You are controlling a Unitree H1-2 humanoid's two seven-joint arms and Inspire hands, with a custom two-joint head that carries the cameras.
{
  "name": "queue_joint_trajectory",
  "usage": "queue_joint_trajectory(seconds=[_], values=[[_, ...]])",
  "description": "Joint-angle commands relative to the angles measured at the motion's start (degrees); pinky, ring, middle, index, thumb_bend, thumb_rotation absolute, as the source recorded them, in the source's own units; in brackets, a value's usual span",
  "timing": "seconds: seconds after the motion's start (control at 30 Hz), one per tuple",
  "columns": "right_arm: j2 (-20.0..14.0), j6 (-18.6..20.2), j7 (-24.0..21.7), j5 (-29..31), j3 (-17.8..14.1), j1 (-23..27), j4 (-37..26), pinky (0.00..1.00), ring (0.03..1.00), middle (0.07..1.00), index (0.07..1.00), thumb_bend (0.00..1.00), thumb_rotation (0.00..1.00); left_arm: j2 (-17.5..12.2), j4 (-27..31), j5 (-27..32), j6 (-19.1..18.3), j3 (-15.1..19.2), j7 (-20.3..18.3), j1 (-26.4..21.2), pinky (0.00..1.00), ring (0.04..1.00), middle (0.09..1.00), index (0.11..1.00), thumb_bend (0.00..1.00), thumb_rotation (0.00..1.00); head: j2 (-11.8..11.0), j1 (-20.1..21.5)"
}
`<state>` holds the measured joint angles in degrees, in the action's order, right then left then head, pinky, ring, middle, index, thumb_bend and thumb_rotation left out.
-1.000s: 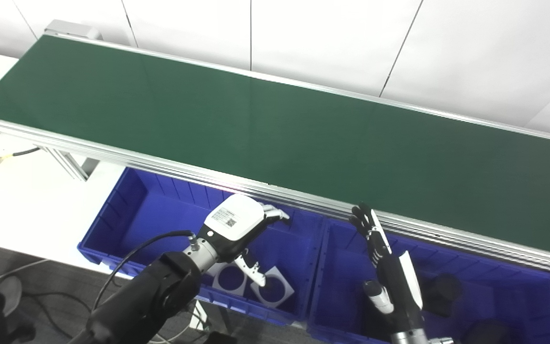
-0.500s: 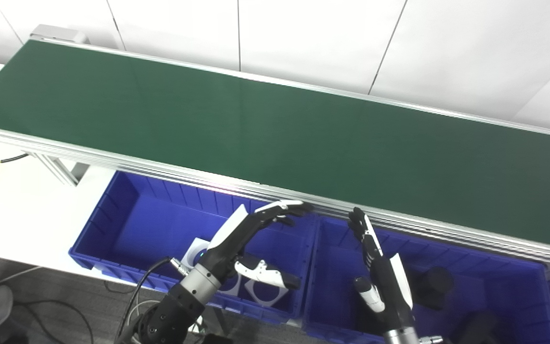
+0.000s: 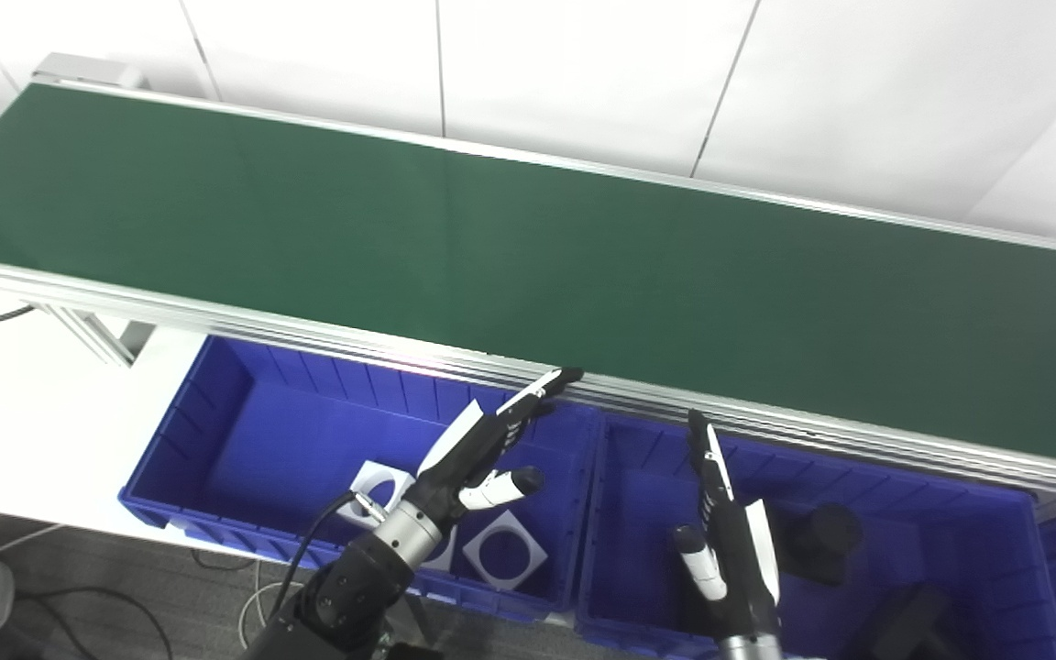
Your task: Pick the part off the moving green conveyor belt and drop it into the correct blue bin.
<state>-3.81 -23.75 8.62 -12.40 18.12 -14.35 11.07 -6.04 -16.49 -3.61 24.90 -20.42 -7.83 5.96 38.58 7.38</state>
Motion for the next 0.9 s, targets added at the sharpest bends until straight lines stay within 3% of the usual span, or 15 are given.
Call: queue_joint_trajectory(seconds=[0.0, 0.03, 0.1, 0.23, 0.67, 0.87], values=[[0.2, -3.2, 2.5, -0.7, 1.1, 0.9, -0.6, 1.00, 1.000, 1.000, 1.000, 0.88, 1.00, -0.1, 0.5, 1.3, 2.0, 0.2, -1.2, -1.0, 0.99, 1.000, 1.000, 0.967, 0.92, 0.94, 0.0, 2.1], [0.2, -3.2, 3.1, -0.9, 1.5, 1.0, -0.5, 1.00, 1.000, 1.000, 0.999, 0.88, 1.00, -0.2, 0.4, 1.5, 2.0, 0.3, -1.7, -1.0, 1.00, 1.000, 1.000, 0.974, 0.93, 0.94, 0.0, 2.1], [0.4, -3.2, 4.3, -1.3, 2.6, 1.4, 0.0, 1.00, 1.000, 1.000, 1.000, 0.88, 1.00, -0.8, 0.9, 1.8, 2.0, 0.3, -3.1, -0.8, 1.00, 1.000, 1.000, 0.988, 0.94, 0.94, 0.3, 7.6], [0.7, -3.2, 6.6, -1.7, 4.4, 2.3, 1.5, 1.00, 1.000, 1.000, 1.000, 0.89, 1.00, -1.8, 1.5, 1.6, 2.0, 0.2, -4.9, -0.6, 1.00, 1.000, 1.000, 1.000, 0.94, 0.95, 0.0, 11.4], [0.1, -3.2, 9.8, -0.8, 7.3, 3.8, 3.1, 1.00, 1.000, 1.000, 0.987, 0.90, 1.00, -1.2, 1.6, 3.3, 2.0, 1.7, -7.4, 0.2, 1.00, 1.000, 1.000, 1.000, 0.95, 0.91, -0.1, 10.7], [-0.5, -3.2, 8.9, 0.8, 7.3, 3.2, 2.2, 1.00, 0.997, 0.996, 0.981, 0.89, 1.00, 0.7, 2.1, 1.2, 2.0, 2.6, -3.3, 1.6, 1.00, 1.000, 1.000, 1.000, 0.91, 0.93, -0.1, 8.7]])
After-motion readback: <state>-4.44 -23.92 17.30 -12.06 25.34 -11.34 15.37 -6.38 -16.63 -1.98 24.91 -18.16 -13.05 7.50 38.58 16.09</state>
